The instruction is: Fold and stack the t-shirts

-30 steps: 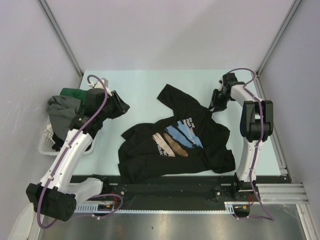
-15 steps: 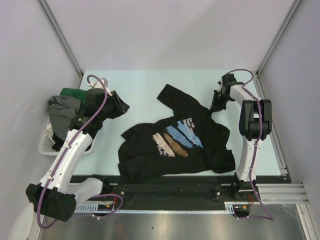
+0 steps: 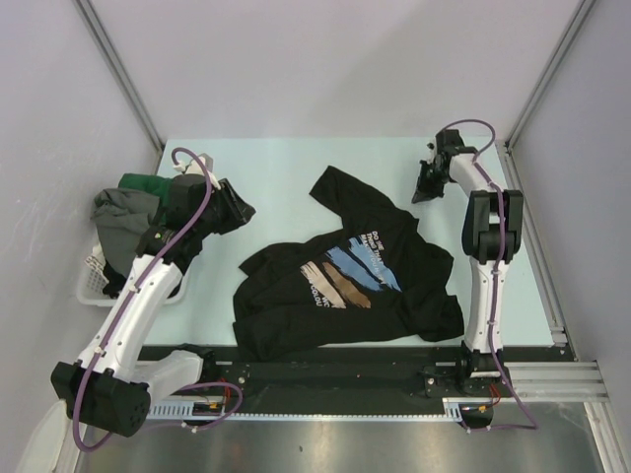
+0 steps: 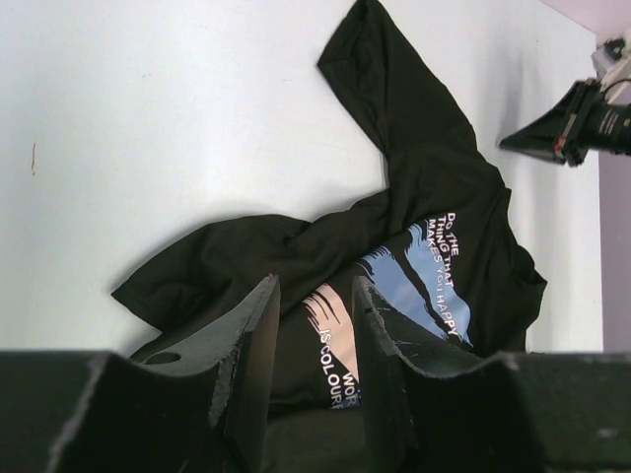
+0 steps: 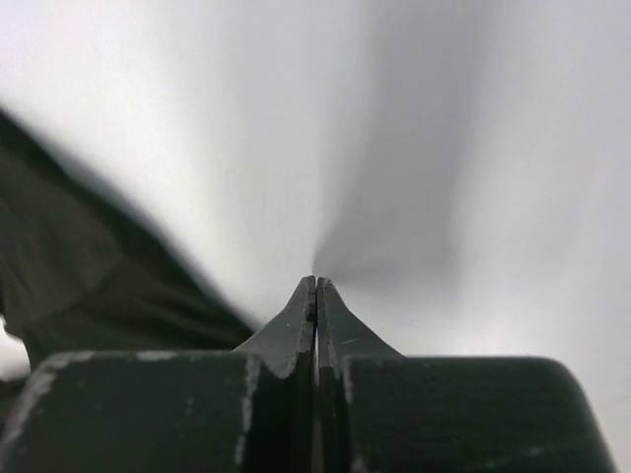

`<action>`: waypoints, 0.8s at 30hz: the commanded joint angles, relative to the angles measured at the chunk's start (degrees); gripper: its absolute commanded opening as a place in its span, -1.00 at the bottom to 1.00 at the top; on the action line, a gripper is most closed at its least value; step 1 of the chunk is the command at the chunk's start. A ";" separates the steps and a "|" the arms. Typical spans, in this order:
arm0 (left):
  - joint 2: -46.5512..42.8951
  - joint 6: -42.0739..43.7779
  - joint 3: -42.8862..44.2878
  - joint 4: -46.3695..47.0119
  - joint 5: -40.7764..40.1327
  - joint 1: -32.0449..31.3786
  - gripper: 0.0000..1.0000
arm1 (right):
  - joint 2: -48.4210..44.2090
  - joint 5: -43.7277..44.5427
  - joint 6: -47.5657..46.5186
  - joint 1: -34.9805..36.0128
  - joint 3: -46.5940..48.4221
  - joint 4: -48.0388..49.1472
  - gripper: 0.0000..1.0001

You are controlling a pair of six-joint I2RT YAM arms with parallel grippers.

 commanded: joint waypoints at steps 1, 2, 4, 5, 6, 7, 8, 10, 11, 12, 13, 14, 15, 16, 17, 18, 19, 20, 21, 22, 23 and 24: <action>-1.09 1.11 1.48 0.05 -0.74 -0.35 -0.20 | 5.19 2.76 -1.97 -2.65 12.74 -0.89 -1.00; -1.01 1.02 1.48 0.04 -0.74 -0.35 -0.20 | 6.16 3.20 -2.14 -3.01 14.86 -1.42 -1.00; -1.09 1.20 1.65 -0.48 -1.01 -0.35 -0.20 | 9.57 2.77 -1.80 -4.06 18.82 -3.95 -1.00; -1.01 1.37 1.83 -0.66 -1.09 -0.44 -0.20 | 10.56 0.94 -1.71 -4.42 23.10 -5.10 -1.00; -1.09 1.29 2.00 -0.75 -1.18 -0.44 -0.20 | 11.35 0.31 -1.27 -4.59 24.36 -6.25 -0.99; -1.01 1.46 2.27 -0.75 -1.27 -0.44 -0.20 | 11.36 -0.30 -0.40 -4.77 24.72 -7.39 -0.92; -1.00 1.46 2.44 -0.66 -1.27 -0.44 -0.20 | 10.83 -1.70 -0.30 -4.94 23.25 -7.49 -0.85; -0.65 1.55 2.88 -0.48 -1.36 -0.44 -0.20 | 9.26 -1.80 -0.13 -4.86 20.26 -7.66 -0.64; -0.57 1.55 2.88 -0.48 -1.27 -0.44 -0.20 | 6.98 -2.24 -0.21 -4.86 18.50 -7.32 -0.61; -0.48 1.55 3.06 -0.22 -1.27 -0.44 -0.20 | 6.00 -2.33 -0.13 -4.86 14.22 -6.88 -0.55; -0.30 1.46 2.97 0.04 -1.01 -0.44 -0.20 | 4.60 -2.59 0.05 -4.86 12.35 -6.18 -0.52; -0.21 1.46 2.89 0.22 -0.75 -0.44 -0.20 | 2.07 -3.29 0.23 -4.86 9.99 -5.65 -0.51; -0.04 1.46 2.88 0.57 -0.57 -0.44 -0.20 | 0.65 -3.47 0.40 -4.86 6.66 -5.21 -0.50; -0.04 1.46 2.88 0.57 -0.22 -0.44 -0.20 | -0.58 -3.82 0.40 -4.95 4.71 -4.59 -0.49; 0.31 1.55 2.97 0.66 -0.04 -0.44 -0.20 | -1.73 -4.52 0.58 -4.86 3.21 -4.24 -0.49; 0.31 1.64 2.97 0.66 0.13 -0.44 -0.20 | -4.09 -4.61 0.75 -4.86 1.80 -3.98 -0.48; 0.40 1.90 2.97 0.75 0.22 -0.44 -0.20 | -5.07 -4.88 0.84 -4.86 -1.08 -3.36 -0.48; 0.49 1.90 2.97 0.83 0.49 -0.44 -0.20 | -6.30 -5.31 1.02 -4.77 -2.50 -2.92 -0.48; 0.58 1.99 2.89 1.01 0.57 -0.44 -0.20 | -8.05 -5.49 1.37 -4.68 -4.00 -2.48 -0.47; 0.66 2.16 2.88 1.10 0.84 -0.44 -0.20 | -9.02 -5.67 1.37 -4.68 -6.28 -1.87 -0.47; 0.75 2.17 2.80 1.27 1.10 -0.44 -0.20 | -9.73 -5.76 1.46 -4.60 -7.43 -1.69 -0.47; 0.84 2.17 2.71 1.19 1.28 -0.44 -0.20 | -10.35 -5.67 1.37 -4.51 -8.31 -1.69 -0.47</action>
